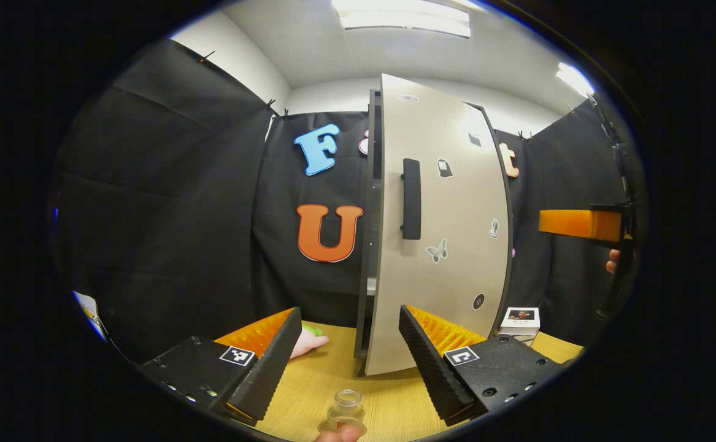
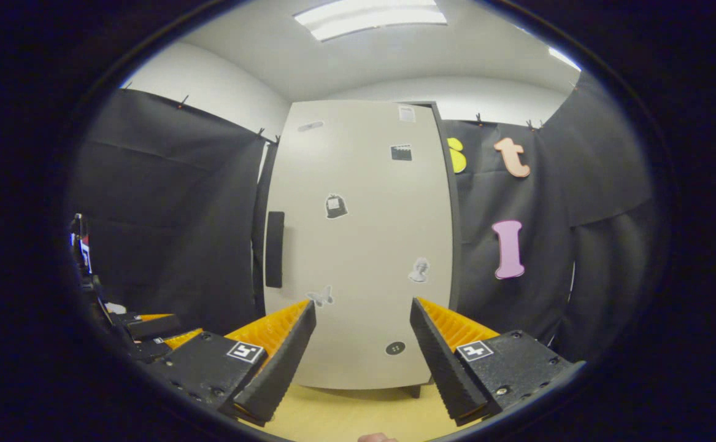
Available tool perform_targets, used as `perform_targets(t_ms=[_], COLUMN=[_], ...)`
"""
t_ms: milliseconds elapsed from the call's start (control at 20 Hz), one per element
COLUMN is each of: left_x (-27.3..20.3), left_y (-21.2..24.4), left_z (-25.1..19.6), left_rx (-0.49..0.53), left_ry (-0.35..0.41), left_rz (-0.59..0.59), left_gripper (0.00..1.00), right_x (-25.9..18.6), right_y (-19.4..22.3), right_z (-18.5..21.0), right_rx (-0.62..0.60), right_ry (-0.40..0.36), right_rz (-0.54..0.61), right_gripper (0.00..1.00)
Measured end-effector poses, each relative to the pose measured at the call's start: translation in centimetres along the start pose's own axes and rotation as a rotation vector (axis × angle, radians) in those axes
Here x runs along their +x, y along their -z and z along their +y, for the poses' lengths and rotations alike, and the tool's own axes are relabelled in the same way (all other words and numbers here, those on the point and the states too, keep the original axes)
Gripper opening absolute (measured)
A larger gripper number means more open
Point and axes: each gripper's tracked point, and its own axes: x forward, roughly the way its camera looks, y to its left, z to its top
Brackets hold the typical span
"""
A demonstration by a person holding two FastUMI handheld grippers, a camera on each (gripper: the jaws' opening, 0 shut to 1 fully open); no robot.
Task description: Open the cabinet door with the right hand, grasp the bottle in the cabinet with the left hand and place it on the coaster, then close the cabinet door with the right hand.
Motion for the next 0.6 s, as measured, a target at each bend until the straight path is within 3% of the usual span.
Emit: perform_targets(t_ms=[250,600], left_x=[0.5,-0.1], left_y=[-0.4,-0.3], left_z=[-1.1,-2.3], left_rx=[0.010,0.027], left_ry=[0.017,0.024], left_rz=[-0.010,-0.016], left_gripper=[0.96,0.96], right_x=[-3.2,-6.1], right_y=[0.8,1.4], right_z=[-4.8,-8.0], right_rx=[0.013,-0.004], right_ry=[0.119,0.224], right_rz=[0.016,0.002], right_gripper=[0.99,0.99])
